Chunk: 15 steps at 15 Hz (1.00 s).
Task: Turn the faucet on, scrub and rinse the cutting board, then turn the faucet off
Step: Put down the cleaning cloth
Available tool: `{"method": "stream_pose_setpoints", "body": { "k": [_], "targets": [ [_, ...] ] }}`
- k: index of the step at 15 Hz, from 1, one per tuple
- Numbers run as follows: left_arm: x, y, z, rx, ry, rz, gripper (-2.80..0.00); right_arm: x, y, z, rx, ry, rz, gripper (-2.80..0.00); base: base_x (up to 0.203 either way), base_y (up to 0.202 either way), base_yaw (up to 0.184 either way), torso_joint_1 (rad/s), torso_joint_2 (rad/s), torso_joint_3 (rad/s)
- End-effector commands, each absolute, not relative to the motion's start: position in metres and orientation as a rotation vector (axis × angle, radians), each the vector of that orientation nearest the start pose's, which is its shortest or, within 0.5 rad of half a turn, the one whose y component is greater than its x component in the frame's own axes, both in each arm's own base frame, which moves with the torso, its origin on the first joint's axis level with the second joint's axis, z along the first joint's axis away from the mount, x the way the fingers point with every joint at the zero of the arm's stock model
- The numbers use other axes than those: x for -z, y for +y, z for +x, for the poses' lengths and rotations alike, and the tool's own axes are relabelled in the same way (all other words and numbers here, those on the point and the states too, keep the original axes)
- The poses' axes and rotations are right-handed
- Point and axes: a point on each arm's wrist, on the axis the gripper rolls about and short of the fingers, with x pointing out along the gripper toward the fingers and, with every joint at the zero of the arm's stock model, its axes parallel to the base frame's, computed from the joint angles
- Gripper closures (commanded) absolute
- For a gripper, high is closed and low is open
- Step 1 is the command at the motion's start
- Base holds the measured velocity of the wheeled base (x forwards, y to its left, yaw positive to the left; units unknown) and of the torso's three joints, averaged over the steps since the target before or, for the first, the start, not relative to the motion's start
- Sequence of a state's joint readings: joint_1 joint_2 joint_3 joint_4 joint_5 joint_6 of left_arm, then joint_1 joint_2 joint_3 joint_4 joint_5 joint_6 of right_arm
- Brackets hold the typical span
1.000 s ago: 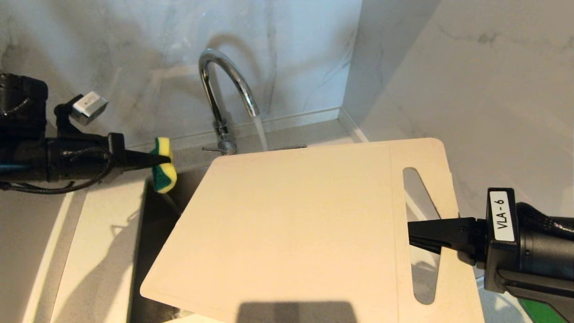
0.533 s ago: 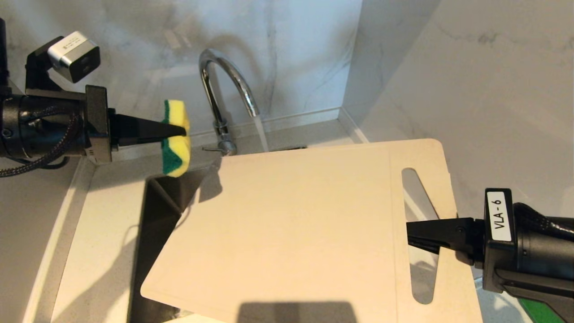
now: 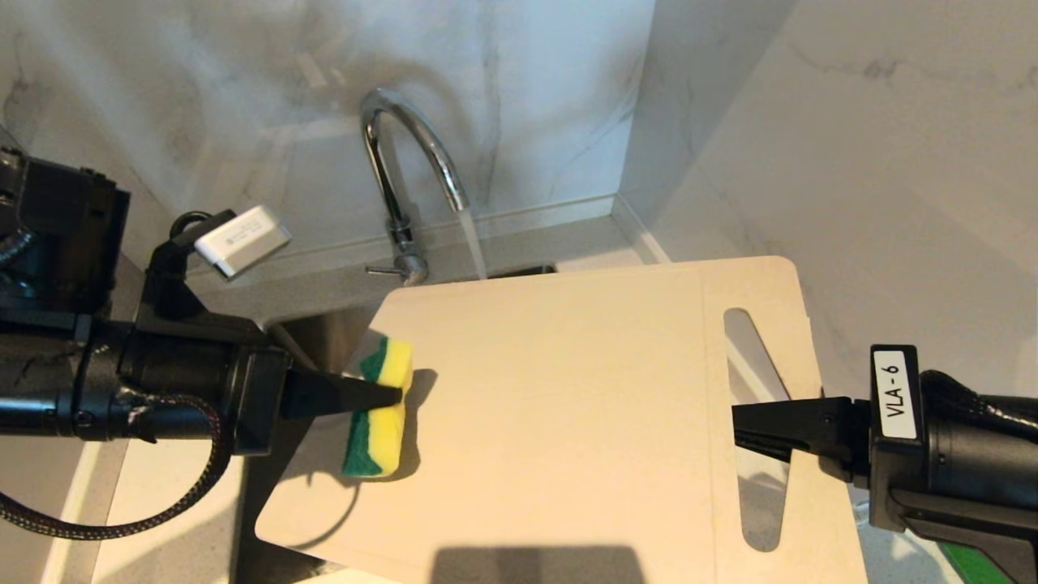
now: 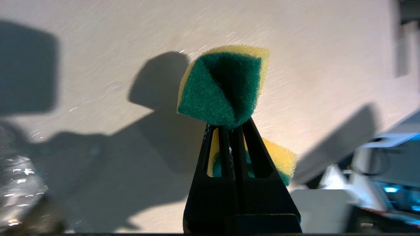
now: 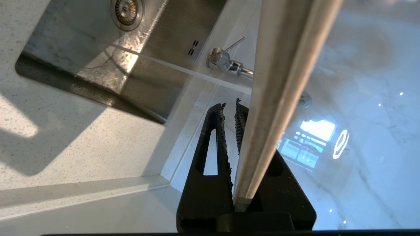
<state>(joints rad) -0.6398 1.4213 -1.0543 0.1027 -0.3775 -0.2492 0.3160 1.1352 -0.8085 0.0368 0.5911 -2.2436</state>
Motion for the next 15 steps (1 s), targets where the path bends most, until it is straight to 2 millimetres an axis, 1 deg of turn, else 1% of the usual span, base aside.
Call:
{"method": "stream_pose_setpoints", "body": {
  "k": [1, 3, 6, 8, 11, 15],
  "targets": [
    [-0.240, -0.139, 0.197, 0.873, 0.630, -0.136, 0.00, -0.252, 0.061, 0.145, -0.882, -0.791, -1.990, 0.00, 0.000, 0.000, 0.000, 0.000, 0.00, 0.000],
    [-0.233, -0.130, 0.208, 0.819, 0.641, -0.142, 0.00, -0.253, 0.060, 0.144, -0.874, -0.795, -1.993, 0.00, 0.000, 0.000, 0.000, 0.000, 0.00, 0.000],
    [-0.215, -0.113, 0.211, 0.789, 0.654, -0.053, 0.00, -0.254, 0.060, 0.142, -0.871, -0.780, -1.962, 0.00, 0.000, 0.000, 0.000, 0.000, 0.00, 0.000],
    [-0.210, -0.100, 0.210, 0.763, 0.665, -0.066, 0.00, -0.253, 0.060, 0.142, -0.845, -0.794, -1.966, 0.00, 0.000, 0.000, 0.000, 0.000, 0.00, 0.000],
    [-0.209, -0.073, 0.211, 0.710, 0.648, -0.096, 0.00, -0.251, 0.059, 0.141, -0.842, -0.793, -1.960, 0.00, 0.000, 0.000, 0.000, 0.000, 0.00, 0.000],
    [-0.216, -0.035, 0.203, 0.659, 0.583, -0.140, 0.00, -0.252, 0.059, 0.140, -0.841, -0.794, -1.960, 0.00, 0.000, 0.000, 0.000, 0.000, 0.00, 0.000]
  ]
}}
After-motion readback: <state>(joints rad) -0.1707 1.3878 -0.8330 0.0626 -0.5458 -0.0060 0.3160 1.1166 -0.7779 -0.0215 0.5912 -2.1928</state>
